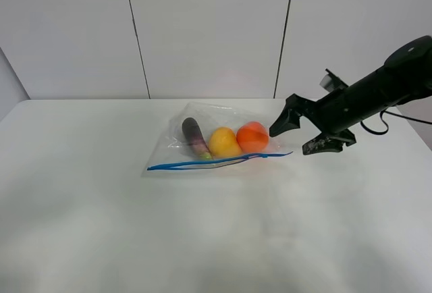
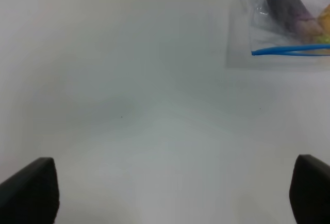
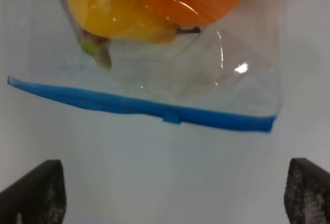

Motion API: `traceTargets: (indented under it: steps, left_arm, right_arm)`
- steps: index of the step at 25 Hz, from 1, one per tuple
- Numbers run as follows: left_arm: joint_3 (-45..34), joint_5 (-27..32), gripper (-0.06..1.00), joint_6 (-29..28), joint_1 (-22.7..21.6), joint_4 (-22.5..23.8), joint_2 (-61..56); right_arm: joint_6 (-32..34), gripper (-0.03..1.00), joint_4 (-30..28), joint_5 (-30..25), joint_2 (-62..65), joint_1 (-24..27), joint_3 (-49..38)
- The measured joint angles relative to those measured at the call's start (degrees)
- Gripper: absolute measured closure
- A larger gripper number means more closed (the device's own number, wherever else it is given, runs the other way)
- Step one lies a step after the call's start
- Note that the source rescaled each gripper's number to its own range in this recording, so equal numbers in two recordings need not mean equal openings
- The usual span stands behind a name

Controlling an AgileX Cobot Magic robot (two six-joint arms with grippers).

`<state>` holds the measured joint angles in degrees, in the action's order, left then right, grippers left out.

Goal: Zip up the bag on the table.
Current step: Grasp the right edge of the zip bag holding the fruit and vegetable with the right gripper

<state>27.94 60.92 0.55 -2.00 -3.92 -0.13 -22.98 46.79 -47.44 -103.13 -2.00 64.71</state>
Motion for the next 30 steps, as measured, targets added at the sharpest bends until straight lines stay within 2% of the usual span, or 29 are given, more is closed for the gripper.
traceTargets:
  steps: [2, 5, 11, 19, 25, 30]
  left_arm:
    - [0.0, 0.0, -0.06, 0.0, 0.0, 0.0, 0.0]
    - [0.0, 0.0, -0.06, 0.0, 0.0, 0.0, 0.0]
    - [0.0, 0.0, -0.06, 0.0, 0.0, 0.0, 0.0]
    - [0.0, 0.0, -0.06, 0.0, 0.0, 0.0, 0.0]
    - [0.0, 0.0, -0.06, 0.0, 0.0, 0.0, 0.0]
    - [0.0, 0.0, -0.06, 0.0, 0.0, 0.0, 0.0]
  right_arm:
    - [-2.0, 0.04, 4.1, -0.9, -5.6, 0.0, 1.5]
    - [-2.9, 0.04, 6.8, -1.1, -8.8, 0.0, 3.1]
    - [-3.7, 0.04, 9.2, -3.3, -13.5, 0.0, 7.6]
    - [-3.7, 0.19, 5.9, -4.1, -14.3, 0.0, 8.1]
    - [-3.7, 0.2, 2.2, -4.9, -14.5, 0.0, 8.1]
    - [-3.7, 0.21, 1.9, -7.5, -14.5, 1.6, 8.1]
